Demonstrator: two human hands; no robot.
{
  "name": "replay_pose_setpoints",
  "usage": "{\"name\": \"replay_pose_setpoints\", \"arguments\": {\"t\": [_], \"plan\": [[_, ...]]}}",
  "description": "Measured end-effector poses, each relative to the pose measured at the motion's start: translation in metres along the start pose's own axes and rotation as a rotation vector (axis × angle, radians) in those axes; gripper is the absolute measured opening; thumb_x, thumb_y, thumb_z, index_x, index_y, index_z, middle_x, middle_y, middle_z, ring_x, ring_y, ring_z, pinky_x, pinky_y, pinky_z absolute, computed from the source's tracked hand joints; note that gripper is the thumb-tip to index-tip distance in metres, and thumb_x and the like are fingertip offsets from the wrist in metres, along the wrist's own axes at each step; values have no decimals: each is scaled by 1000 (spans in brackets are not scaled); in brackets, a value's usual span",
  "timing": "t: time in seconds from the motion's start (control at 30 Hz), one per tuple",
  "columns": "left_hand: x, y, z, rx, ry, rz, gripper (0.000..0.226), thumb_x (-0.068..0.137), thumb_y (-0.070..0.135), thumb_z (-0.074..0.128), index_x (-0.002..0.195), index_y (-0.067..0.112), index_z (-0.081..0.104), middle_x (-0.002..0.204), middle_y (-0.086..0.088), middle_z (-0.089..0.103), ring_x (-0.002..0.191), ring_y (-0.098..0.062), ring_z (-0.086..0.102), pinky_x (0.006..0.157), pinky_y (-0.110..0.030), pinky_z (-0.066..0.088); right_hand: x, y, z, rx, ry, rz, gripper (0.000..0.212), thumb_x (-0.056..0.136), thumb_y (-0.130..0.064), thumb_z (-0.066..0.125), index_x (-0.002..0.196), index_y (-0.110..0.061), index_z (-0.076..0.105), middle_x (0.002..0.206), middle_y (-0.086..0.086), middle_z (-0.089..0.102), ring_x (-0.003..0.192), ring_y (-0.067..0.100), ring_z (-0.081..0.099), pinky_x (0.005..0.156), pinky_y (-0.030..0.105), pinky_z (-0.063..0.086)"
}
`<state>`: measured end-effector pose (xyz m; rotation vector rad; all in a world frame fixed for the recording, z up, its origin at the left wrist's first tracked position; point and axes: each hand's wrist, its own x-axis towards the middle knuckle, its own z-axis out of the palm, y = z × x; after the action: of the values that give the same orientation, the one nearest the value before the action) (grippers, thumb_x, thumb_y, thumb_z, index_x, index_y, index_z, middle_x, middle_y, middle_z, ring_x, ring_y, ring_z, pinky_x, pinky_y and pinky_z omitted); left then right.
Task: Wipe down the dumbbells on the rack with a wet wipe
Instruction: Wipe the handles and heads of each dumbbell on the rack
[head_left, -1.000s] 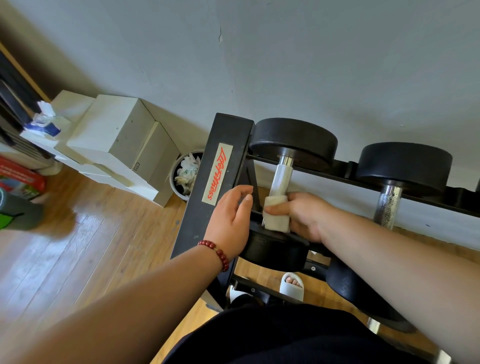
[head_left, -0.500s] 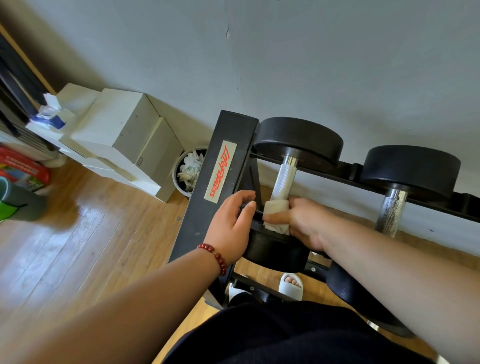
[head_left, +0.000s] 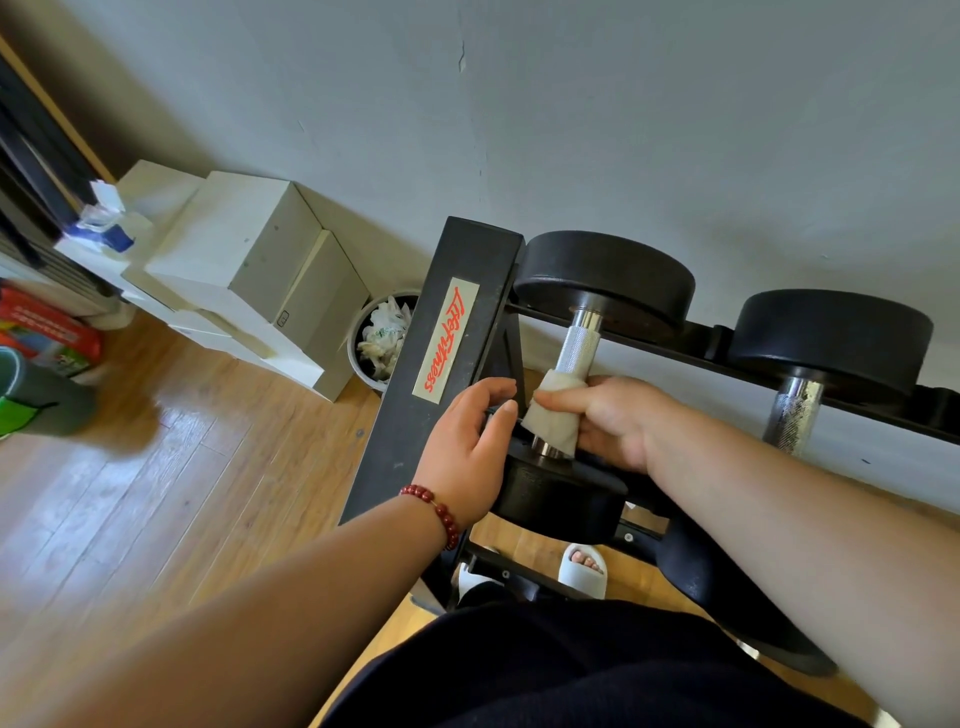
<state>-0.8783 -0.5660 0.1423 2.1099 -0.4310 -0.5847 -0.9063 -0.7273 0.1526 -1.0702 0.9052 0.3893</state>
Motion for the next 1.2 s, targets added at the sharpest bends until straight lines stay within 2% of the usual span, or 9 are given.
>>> {"name": "replay_pose_setpoints", "arguments": {"t": [0.1, 0.33, 0.5, 0.63, 0.73, 0.83, 0.97, 1.07, 1.2], "plan": [[0, 0, 0, -3, 0, -1, 28, 103, 26, 40, 127, 28, 53, 122, 14, 54, 104, 12, 45, 84, -3, 31, -3, 12, 1, -67, -2, 1, 39, 81, 0, 71, 116, -8, 57, 94, 13, 70, 86, 25, 68, 79, 37, 55], [1, 0, 0, -13, -4, -9, 27, 102, 27, 40, 126, 29, 54, 122, 15, 54, 104, 18, 43, 83, -3, 30, -1, -5, -3, 51, 7, -57, 46, 87, -2, 65, 130, -1, 50, 96, 13, 67, 86, 21, 65, 71, 32, 52], [0, 0, 0, -27, -9, -10, 28, 102, 27, 41, 127, 28, 54, 123, 13, 56, 106, 16, 45, 84, -3, 31, -8, 9, -1, -21, -42, 14, 41, 85, -1, 67, 124, -5, 54, 92, 12, 70, 81, 21, 68, 67, 30, 54], [0, 1, 0, -31, -12, -12, 27, 102, 27, 41, 125, 30, 54, 123, 14, 55, 105, 17, 44, 81, -1, 32, -1, -7, -3, 72, 22, -72, 44, 86, -4, 67, 127, -2, 51, 96, 12, 67, 85, 21, 66, 71, 32, 53], [0, 1, 0, -32, -20, -12, 26, 102, 27, 41, 124, 30, 55, 122, 15, 56, 105, 17, 45, 82, -1, 33, -8, 6, -1, -62, -17, -11, 36, 84, -3, 69, 116, -9, 56, 95, 12, 69, 84, 21, 67, 71, 31, 54], [0, 2, -1, -36, -26, -14, 23, 102, 27, 42, 121, 34, 53, 120, 16, 55, 104, 17, 45, 82, -2, 32, -10, 4, -4, -15, -73, 30, 19, 88, -1, 63, 105, -8, 56, 95, 14, 69, 80, 20, 66, 71, 30, 54], [1, 3, 0, -27, -38, -10, 22, 102, 27, 41, 119, 37, 51, 119, 18, 54, 104, 17, 44, 83, -3, 31, -3, -8, -4, 80, -17, -55, 40, 89, -5, 63, 128, -1, 50, 94, 11, 66, 83, 20, 65, 70, 31, 53], [1, 2, -1, -27, -40, -9, 23, 102, 27, 42, 121, 34, 53, 120, 16, 55, 105, 12, 46, 87, -5, 31, -8, 7, -1, -2, -52, 9, 39, 87, -1, 64, 125, -3, 54, 90, 10, 69, 76, 18, 68, 61, 28, 56], [1, 2, -1, -27, -39, -8, 25, 102, 26, 42, 123, 32, 54, 119, 16, 55, 105, 16, 45, 85, -4, 31, -5, -5, -5, 39, -53, 11, 32, 90, -2, 61, 121, -2, 53, 94, 13, 68, 84, 20, 65, 69, 30, 52]]}}
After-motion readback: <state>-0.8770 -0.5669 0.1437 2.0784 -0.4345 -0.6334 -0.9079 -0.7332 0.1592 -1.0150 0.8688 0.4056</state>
